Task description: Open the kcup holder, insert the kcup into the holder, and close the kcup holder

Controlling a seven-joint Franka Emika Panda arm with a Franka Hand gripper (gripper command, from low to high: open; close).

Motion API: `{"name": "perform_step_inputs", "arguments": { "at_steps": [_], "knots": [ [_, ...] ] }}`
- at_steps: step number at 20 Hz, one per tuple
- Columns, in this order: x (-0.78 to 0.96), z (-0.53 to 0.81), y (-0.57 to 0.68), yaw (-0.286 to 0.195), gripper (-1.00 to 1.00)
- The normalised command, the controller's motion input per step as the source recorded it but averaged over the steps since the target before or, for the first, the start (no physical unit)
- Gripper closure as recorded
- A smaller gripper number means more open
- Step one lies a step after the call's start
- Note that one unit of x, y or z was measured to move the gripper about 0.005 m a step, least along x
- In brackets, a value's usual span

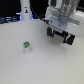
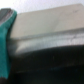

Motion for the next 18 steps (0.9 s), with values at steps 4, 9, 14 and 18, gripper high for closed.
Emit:
{"name": "perform_step_inputs", "arguments": {
  "at_steps": [4,9,14,18],
  "knots": [
    [0.73,0.23,-0.37,-0.053,1.0],
    [0.63,0.19,-0.42,-0.052,1.0],
    [0.1,0.35,-0.11,-0.043,-1.0],
    [0.14,0.41,-0.15,-0.068,-1.0]
  ]
}}
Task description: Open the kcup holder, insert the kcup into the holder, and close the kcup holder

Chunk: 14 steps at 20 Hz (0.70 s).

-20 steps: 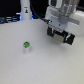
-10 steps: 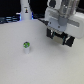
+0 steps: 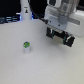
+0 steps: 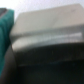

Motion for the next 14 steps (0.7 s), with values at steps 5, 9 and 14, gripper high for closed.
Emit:
{"name": "perform_step_inputs", "arguments": {
  "at_steps": [5,9,14],
  "knots": [
    [0.0,0.34,-0.38,-0.177,-1.0],
    [-0.05,0.33,-0.41,-0.258,-1.0],
    [-0.15,0.22,-0.42,-0.262,-1.0]
  ]
}}
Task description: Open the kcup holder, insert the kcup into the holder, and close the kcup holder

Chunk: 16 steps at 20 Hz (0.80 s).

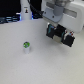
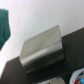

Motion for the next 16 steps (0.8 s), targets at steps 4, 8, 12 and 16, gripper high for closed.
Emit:
{"name": "perform_step_inputs", "arguments": {
  "at_steps": [4,8,12,16],
  "knots": [
    [-0.25,0.13,-0.43,-0.256,-1.0],
    [-0.29,0.07,-0.44,-0.255,-1.0],
    [-0.3,0.05,-0.46,-0.247,-1.0],
    [-0.3,0.01,-0.47,-0.246,-1.0]
  ]
}}
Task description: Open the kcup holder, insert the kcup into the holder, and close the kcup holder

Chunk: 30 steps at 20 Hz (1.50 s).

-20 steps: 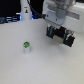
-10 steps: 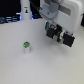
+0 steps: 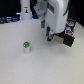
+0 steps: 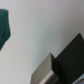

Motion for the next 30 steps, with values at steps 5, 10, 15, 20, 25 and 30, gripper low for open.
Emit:
{"name": "perform_step_inputs", "arguments": {
  "at_steps": [5,10,15,20,25,30],
  "knots": [
    [-0.35,-0.01,-0.46,-0.239,-1.0],
    [-0.4,-0.08,-0.45,-0.23,-1.0],
    [-0.43,-0.23,-0.47,-0.229,-1.0],
    [-0.39,-0.39,-0.49,-0.232,-1.0],
    [-0.37,-0.49,-0.49,-0.234,-1.0],
    [-0.23,-0.51,-0.4,-0.226,-1.0]
  ]
}}
